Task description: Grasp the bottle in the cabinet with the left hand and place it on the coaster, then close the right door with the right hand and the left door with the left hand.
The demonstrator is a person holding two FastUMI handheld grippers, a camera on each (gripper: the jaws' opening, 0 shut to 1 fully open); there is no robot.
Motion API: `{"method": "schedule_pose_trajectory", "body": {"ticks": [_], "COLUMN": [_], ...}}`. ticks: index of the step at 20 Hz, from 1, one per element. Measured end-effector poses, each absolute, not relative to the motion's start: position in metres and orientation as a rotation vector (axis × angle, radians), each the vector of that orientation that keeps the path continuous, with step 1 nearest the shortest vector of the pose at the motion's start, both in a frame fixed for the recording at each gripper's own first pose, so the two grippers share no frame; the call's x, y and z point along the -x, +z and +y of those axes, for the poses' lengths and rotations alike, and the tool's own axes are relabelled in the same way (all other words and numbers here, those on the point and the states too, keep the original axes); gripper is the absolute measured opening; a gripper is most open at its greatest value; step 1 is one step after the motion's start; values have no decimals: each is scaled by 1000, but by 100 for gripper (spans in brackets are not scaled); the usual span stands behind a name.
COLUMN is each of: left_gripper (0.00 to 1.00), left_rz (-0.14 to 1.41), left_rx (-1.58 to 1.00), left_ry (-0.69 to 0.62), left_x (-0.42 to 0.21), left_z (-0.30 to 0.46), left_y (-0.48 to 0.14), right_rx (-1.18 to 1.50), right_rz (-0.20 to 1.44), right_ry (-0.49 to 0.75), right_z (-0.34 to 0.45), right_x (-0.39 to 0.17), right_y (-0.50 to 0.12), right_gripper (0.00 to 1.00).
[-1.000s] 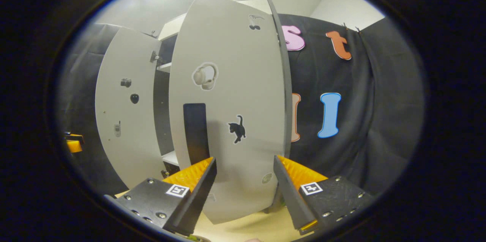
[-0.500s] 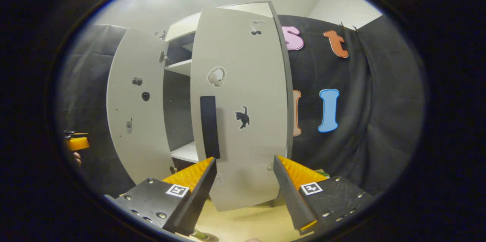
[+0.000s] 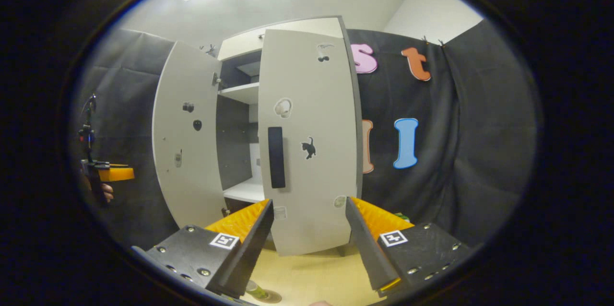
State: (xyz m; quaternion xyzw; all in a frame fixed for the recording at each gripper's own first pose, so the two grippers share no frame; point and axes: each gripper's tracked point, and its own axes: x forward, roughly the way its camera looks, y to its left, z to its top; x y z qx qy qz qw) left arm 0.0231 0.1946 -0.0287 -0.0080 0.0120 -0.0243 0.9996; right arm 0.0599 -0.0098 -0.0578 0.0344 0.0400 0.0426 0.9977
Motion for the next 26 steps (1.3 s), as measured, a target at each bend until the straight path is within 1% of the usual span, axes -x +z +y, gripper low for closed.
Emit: {"method": "schedule_pose_trajectory", "body": {"ticks": [2,3,4,5,6,7,8,14,15,16,17,18,19,20,21,22,23,26], "left_gripper": [92,94,95,94,94,94,94,94,97,94,94,92,94,92,94,93,91,90], "left_rz": [33,34,29,28,27,26,18,-9,-8,-8,-2,7,4,-3,-12,-8,-6,2], "left_rx": [1,-10,-24,-37,-48,-53,-51,0,13,25,37,45,40,37,36,37,42,28], "left_ry": [-51,-49,-49,-50,-46,-45,-49,-86,-100,-111,-132,-138,-131,-133,-140,-145,-148,-165], "left_x": [-34,-39,-45,-52,-58,-63,-70,-113,-120,-126,-132,-134,-138,-138,-138,-138,-138,-138], "left_z": [212,220,227,234,241,245,248,252,249,246,240,235,235,233,230,227,225,214], "left_y": [-30,-30,-28,-26,-24,-23,-19,1,4,7,9,8,9,10,12,10,10,12], "right_rx": [-98,-124,-147,-169,-186,-196,-199,-146,-135,-120,-106,-97,-96,-93,-87,-86,-88,-81], "right_rz": [27,7,-9,-24,-36,-40,-40,16,26,34,40,48,51,52,48,42,42,48], "right_ry": [62,56,51,41,32,24,7,-59,-64,-72,-79,-85,-94,-119,-139,-140,-129,-127], "right_z": [-8,-7,-4,-3,-2,-2,-4,1,1,1,1,1,4,2,-4,-3,2,1], "right_x": [-56,-55,-55,-54,-54,-52,-51,-37,-37,-37,-34,-32,-24,-15,-10,-7,-7,-4], "right_y": [-44,-39,-35,-31,-28,-26,-26,-42,-45,-46,-46,-46,-47,-46,-44,-41,-40,-42], "right_gripper": [91,91,88,91,91,88,91,91,91,91,91,91,88,91,91,91,88,88]}}
